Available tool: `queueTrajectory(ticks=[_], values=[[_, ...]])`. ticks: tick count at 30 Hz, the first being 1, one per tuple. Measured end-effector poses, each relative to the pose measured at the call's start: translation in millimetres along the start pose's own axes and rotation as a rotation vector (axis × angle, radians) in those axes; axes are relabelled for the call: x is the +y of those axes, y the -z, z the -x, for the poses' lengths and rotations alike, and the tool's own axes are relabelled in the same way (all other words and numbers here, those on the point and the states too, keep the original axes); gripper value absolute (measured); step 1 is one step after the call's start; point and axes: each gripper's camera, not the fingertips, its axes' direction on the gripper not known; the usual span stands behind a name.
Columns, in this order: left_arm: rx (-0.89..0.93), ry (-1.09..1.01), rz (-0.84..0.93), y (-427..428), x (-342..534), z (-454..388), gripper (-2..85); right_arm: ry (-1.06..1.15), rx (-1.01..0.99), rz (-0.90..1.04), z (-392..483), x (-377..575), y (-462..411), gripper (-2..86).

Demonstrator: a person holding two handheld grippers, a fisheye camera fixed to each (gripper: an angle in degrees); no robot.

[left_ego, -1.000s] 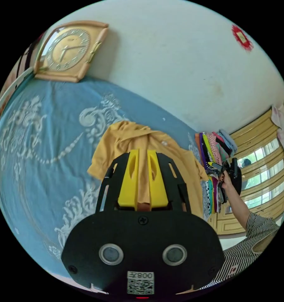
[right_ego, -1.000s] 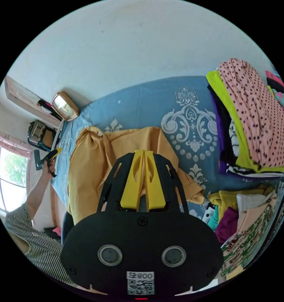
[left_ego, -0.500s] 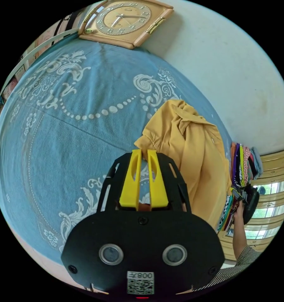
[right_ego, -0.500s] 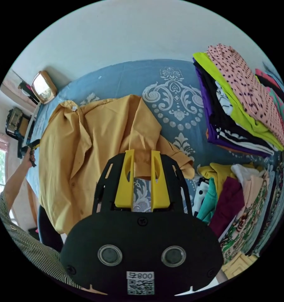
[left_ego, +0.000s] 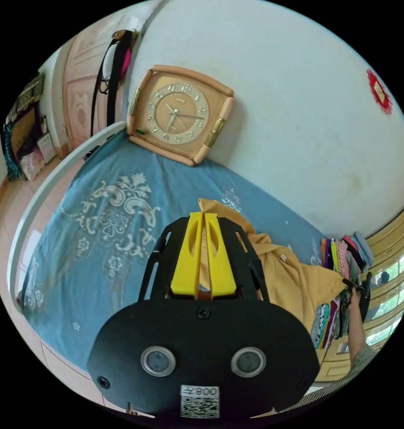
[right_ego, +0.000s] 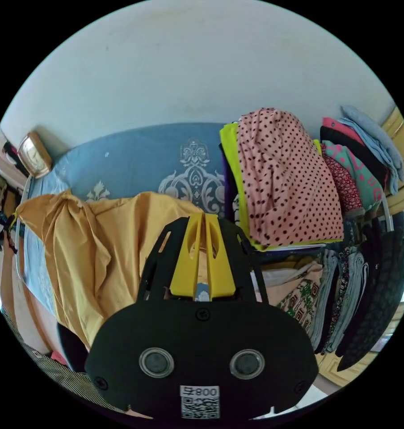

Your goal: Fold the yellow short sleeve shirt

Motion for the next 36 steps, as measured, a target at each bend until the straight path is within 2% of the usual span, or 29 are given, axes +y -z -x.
queueTrajectory(ticks=[2,6,9,12,16,20,25,28,30,36], values=[[-0.060,0.046,-0.009,20,11,23,2.9,-0.044,0.043,0.050,-14,-6,-13,1.3],[-0.018,0.113,0.028,41,58,64,5.6,-0.139,0.070,0.123,-38,10,-41,1.7],[0.085,0.148,0.069,73,117,97,6.8,-0.145,-0.061,0.108,-49,44,-45,2.8],[0.211,0.104,0.204,106,197,107,7.7,-0.039,-0.219,0.084,-34,105,-39,4.5],[0.294,0.044,0.398,179,327,103,8.2,0.060,-0.337,0.184,2,228,-43,5.5],[0.325,0.078,0.481,264,428,107,8.3,-0.028,-0.431,0.299,9,345,-51,6.1],[0.272,0.012,0.585,324,498,89,7.3,-0.124,-0.491,0.365,8,420,-67,6.6],[0.160,-0.038,0.581,376,518,77,3.3,-0.148,-0.472,0.375,8,439,-76,5.7],[0.210,-0.056,0.630,407,530,71,1.9,-0.147,-0.475,0.381,8,445,-74,3.8],[0.200,-0.041,0.482,584,576,71,1.0,-0.083,-0.490,0.400,11,472,-57,0.6]])
